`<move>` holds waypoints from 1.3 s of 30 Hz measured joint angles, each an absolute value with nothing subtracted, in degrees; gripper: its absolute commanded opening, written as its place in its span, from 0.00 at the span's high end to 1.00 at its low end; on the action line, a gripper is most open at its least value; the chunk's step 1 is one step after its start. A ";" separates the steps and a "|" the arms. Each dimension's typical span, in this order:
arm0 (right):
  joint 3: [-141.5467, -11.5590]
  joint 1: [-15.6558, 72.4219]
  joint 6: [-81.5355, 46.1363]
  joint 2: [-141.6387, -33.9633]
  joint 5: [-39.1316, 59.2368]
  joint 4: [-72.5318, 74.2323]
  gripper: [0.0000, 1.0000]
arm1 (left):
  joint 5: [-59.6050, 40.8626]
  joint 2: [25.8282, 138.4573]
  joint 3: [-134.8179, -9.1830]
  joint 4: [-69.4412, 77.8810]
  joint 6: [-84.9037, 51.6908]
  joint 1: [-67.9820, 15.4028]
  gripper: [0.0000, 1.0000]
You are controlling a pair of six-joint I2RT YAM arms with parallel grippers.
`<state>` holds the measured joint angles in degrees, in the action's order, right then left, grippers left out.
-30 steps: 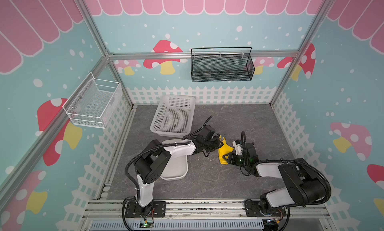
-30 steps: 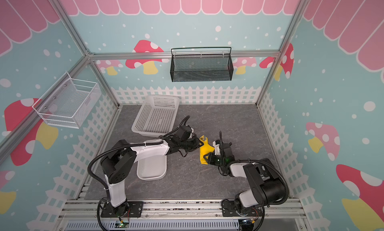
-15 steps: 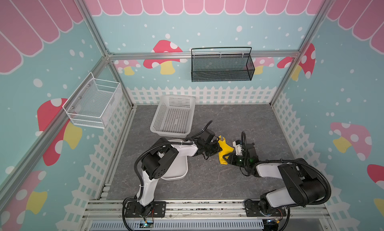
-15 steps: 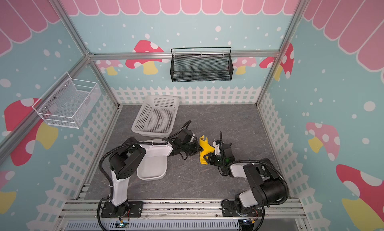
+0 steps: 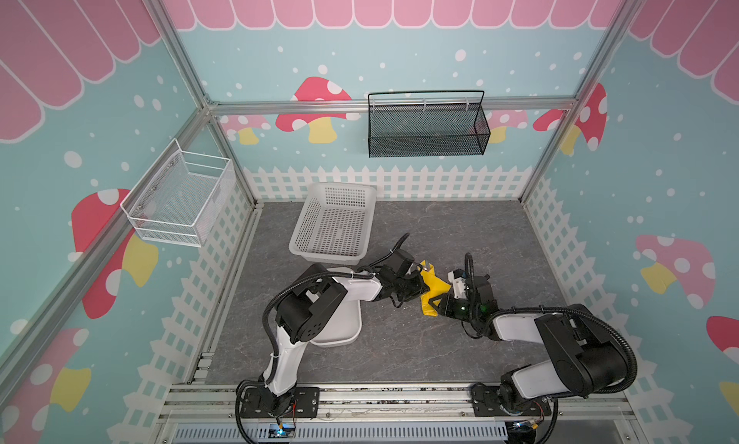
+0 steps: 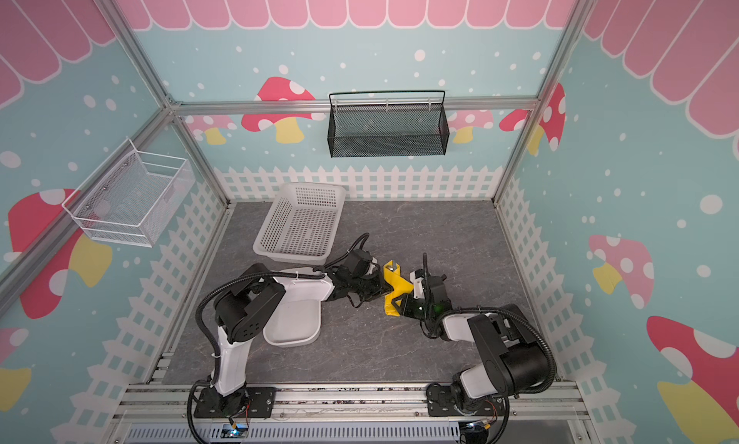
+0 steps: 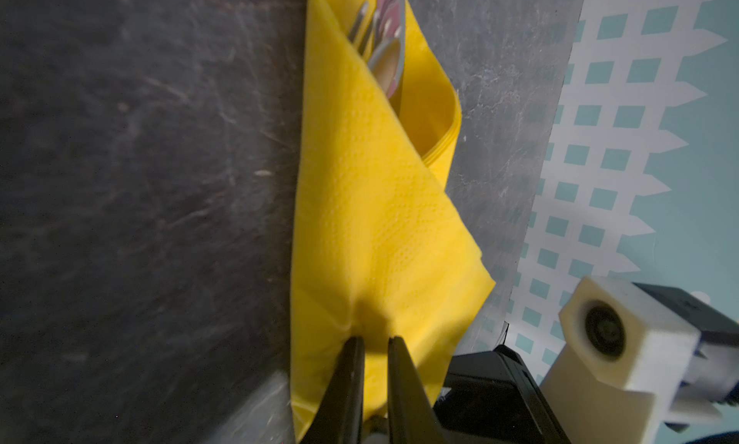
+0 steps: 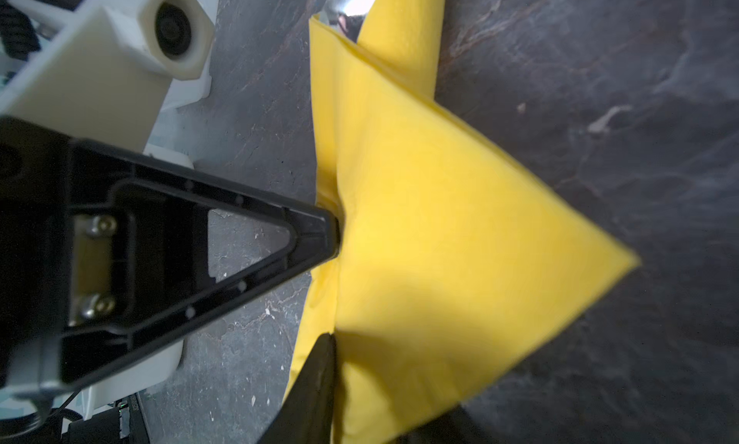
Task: Place the utensils on the paper napkin and roll it up
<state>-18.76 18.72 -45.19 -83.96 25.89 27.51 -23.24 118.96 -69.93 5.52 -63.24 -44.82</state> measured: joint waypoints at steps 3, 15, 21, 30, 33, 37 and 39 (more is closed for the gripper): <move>-18.76 18.61 -45.54 -83.83 26.37 27.49 0.68 | -23.24 118.98 -69.93 5.50 -63.22 -44.82 0.85; -18.76 14.98 -47.68 -80.51 29.41 27.16 0.48 | -23.22 119.22 -70.24 5.45 -63.22 -44.88 0.85; -19.05 13.74 -50.24 -82.76 29.87 27.73 0.46 | -23.22 119.59 -70.59 5.48 -63.20 -45.04 0.85; -20.05 13.47 -52.56 -87.77 32.51 31.05 0.70 | -23.20 119.59 -70.67 5.43 -63.20 -45.08 0.84; -19.86 13.47 -52.75 -87.77 32.62 31.40 0.76 | -23.20 119.59 -70.70 5.41 -63.00 -45.08 0.83; -18.72 13.30 -52.84 -87.77 32.88 32.49 0.80 | -23.20 119.31 -70.81 4.95 -62.35 -45.08 0.79; -18.20 13.15 -52.86 -87.77 33.10 33.23 0.82 | -23.18 118.65 -70.81 4.08 -61.89 -45.08 0.79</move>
<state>-18.20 13.15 -52.86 -87.77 33.10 33.23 -23.18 118.65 -70.81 4.08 -61.89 -45.08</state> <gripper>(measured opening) 0.195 0.209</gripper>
